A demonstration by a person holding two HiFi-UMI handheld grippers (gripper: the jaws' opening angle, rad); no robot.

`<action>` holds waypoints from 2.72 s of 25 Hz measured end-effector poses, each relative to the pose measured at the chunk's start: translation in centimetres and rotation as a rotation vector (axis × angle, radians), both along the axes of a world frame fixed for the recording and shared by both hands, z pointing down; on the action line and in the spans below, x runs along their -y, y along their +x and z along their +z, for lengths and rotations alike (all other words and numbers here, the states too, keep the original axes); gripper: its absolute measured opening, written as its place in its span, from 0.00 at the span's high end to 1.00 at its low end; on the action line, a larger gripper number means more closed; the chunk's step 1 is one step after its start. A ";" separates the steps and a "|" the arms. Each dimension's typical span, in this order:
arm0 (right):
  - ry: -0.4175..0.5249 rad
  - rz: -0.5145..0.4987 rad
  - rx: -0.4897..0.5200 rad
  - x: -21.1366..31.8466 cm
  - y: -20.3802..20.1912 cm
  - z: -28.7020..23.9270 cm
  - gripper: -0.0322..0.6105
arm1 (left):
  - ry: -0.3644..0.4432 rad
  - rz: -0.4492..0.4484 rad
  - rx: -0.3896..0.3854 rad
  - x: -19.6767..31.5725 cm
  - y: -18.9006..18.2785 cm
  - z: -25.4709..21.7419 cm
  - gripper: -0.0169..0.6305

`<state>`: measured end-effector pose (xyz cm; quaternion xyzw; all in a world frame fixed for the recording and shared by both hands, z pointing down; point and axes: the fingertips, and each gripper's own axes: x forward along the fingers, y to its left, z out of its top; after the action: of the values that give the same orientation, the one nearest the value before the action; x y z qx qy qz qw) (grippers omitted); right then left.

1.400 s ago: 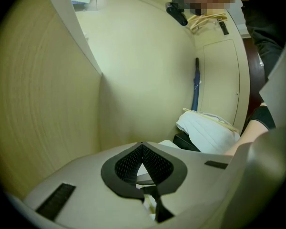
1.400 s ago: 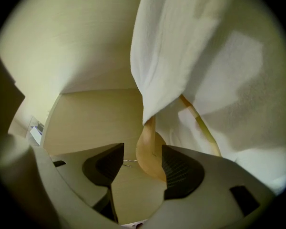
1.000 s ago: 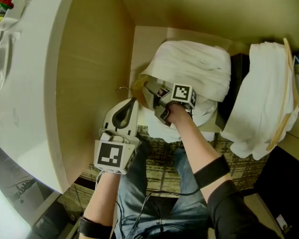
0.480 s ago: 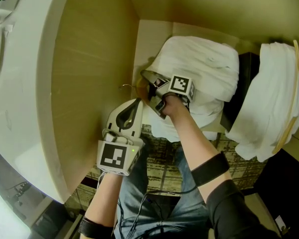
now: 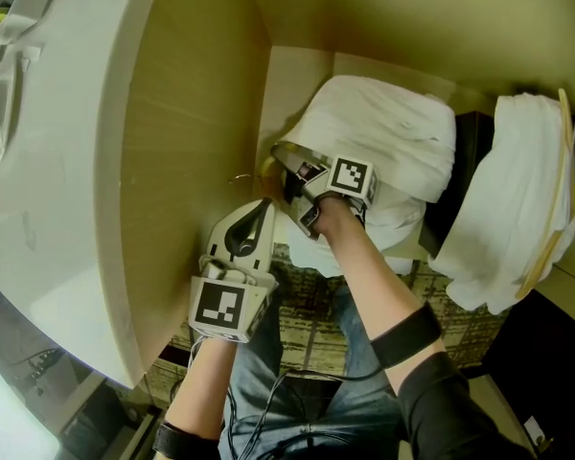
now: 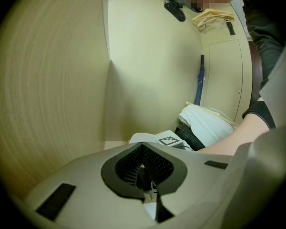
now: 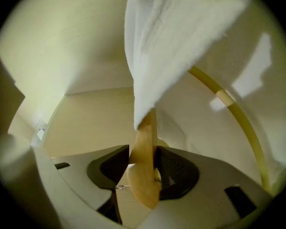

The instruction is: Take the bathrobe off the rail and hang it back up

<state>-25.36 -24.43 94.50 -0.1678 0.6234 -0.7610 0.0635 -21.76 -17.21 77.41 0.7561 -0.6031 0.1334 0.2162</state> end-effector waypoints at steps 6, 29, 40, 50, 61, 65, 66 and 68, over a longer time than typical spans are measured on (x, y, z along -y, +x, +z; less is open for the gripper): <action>0.058 0.022 0.091 0.3 0.8 -7.8 0.63 | 0.055 0.005 -0.029 -0.2 1.7 -5.4 0.97; 0.510 0.301 0.434 5.7 11.3 -50.4 0.64 | 0.317 0.052 0.111 0.2 6.5 -32.5 0.97; 0.755 0.383 0.577 7.0 13.0 -71.8 0.62 | 0.526 0.035 0.177 2.9 6.0 -49.2 0.97; 0.945 0.519 0.512 7.9 17.4 -81.8 0.65 | 0.676 0.046 0.230 3.5 6.3 -58.0 0.97; 1.223 0.551 0.499 4.4 20.7 -94.8 0.64 | 0.792 0.122 0.143 5.2 9.1 -68.7 0.97; 1.232 0.580 0.518 3.7 21.8 -98.6 0.64 | 0.834 0.161 0.147 5.5 10.6 -73.6 0.97; 1.233 0.586 0.526 3.5 22.0 -99.6 0.64 | 0.853 0.174 0.161 5.7 10.7 -74.6 0.97; 1.243 0.597 0.544 3.3 22.4 -101.8 0.64 | 0.891 0.192 0.175 6.3 10.8 -76.7 0.97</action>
<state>-2.99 -27.72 -7.28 -0.0687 0.8293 -0.2329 0.5033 -10.97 -23.54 0.73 0.8137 -0.5448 -0.0561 -0.1947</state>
